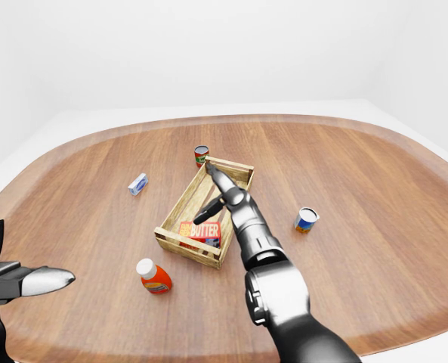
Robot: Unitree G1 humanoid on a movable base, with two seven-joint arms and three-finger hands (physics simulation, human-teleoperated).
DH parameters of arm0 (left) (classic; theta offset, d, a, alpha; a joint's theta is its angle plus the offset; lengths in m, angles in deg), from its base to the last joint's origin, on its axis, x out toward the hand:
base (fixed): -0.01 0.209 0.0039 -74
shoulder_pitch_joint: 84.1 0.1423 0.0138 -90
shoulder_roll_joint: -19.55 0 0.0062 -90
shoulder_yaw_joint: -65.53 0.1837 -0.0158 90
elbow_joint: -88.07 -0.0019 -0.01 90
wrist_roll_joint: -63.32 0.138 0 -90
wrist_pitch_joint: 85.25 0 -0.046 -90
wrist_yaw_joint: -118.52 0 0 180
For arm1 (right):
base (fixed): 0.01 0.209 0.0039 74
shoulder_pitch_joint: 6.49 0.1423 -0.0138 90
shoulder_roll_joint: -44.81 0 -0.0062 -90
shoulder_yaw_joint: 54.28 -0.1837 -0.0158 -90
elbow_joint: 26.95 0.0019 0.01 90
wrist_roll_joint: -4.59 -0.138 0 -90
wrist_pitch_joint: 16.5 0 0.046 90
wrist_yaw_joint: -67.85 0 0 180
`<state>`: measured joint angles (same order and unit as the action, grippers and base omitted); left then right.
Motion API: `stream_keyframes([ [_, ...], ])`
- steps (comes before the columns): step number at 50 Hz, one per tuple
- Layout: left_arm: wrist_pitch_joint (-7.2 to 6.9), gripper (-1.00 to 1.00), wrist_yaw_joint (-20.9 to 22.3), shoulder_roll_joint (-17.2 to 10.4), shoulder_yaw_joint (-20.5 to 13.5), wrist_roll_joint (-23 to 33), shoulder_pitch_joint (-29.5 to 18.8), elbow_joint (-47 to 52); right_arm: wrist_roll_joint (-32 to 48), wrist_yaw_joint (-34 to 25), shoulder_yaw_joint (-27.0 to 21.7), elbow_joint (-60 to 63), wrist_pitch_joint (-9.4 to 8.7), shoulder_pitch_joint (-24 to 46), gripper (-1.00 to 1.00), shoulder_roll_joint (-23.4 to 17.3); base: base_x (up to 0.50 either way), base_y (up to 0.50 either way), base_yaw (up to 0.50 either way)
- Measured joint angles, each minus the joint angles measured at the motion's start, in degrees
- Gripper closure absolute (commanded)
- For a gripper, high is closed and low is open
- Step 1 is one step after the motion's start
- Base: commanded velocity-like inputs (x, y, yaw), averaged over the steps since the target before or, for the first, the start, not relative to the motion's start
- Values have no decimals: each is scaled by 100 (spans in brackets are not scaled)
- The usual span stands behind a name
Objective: Pick up the butter and put it in the tray.
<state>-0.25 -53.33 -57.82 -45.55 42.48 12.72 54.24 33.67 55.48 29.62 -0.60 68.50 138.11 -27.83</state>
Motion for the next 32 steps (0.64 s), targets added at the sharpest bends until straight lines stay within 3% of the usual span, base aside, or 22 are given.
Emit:
stream_keyframes([
  [16,0,-100,24,7,23,15,15,-25,-980,-965,317,1264,0,-163,-100,-446,0,0,0],
  [32,0,-100,34,2,6,1,15,-30,-1554,-1231,449,4847,0,-2182,-100,-749,0,0,0],
])
